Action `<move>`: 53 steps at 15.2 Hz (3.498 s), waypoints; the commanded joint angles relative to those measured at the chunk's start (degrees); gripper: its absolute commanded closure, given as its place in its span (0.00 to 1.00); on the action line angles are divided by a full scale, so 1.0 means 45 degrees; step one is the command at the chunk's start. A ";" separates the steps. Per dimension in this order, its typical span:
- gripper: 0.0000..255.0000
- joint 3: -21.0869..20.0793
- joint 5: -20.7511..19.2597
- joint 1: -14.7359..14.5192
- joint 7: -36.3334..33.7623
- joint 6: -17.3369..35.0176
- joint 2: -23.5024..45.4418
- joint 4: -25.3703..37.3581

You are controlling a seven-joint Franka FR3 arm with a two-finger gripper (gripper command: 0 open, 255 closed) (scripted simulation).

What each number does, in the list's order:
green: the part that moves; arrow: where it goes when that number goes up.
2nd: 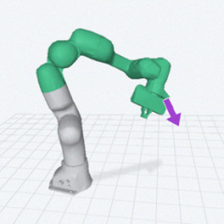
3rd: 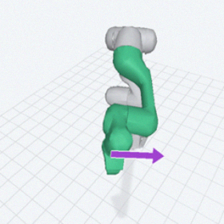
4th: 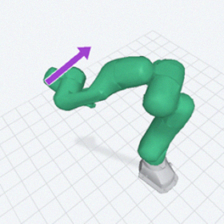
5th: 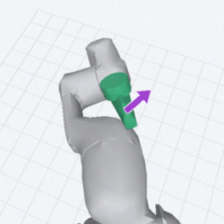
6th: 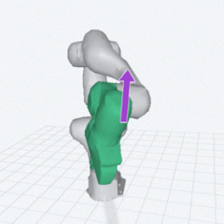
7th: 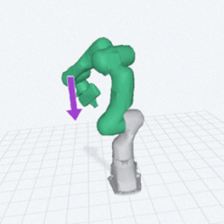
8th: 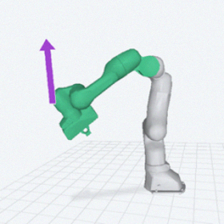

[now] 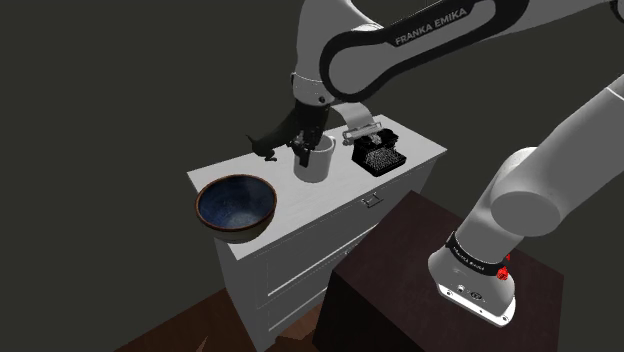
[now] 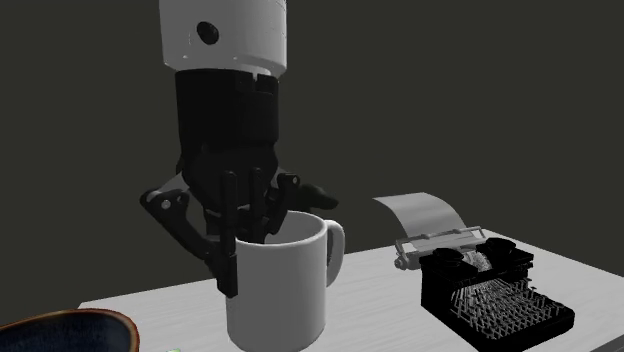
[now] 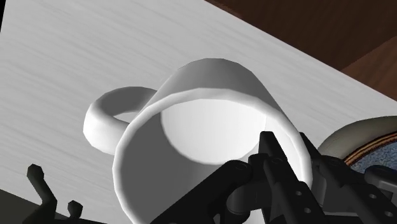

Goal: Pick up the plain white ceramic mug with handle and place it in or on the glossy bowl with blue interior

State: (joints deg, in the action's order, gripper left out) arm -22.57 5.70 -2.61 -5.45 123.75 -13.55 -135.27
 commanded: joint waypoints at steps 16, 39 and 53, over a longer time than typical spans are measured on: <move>1.00 -0.0412 -0.0120 -0.0190 -0.0883 -0.2601 0.0164 0.2797; 1.00 -0.2359 -0.3160 -0.1995 -0.5692 -0.2648 0.5921 0.7820; 1.00 -0.2265 -0.3455 -0.2044 -0.5901 -0.1453 0.6311 0.6943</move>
State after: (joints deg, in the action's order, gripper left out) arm -32.76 -9.84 -11.80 -32.01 117.20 14.85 -104.04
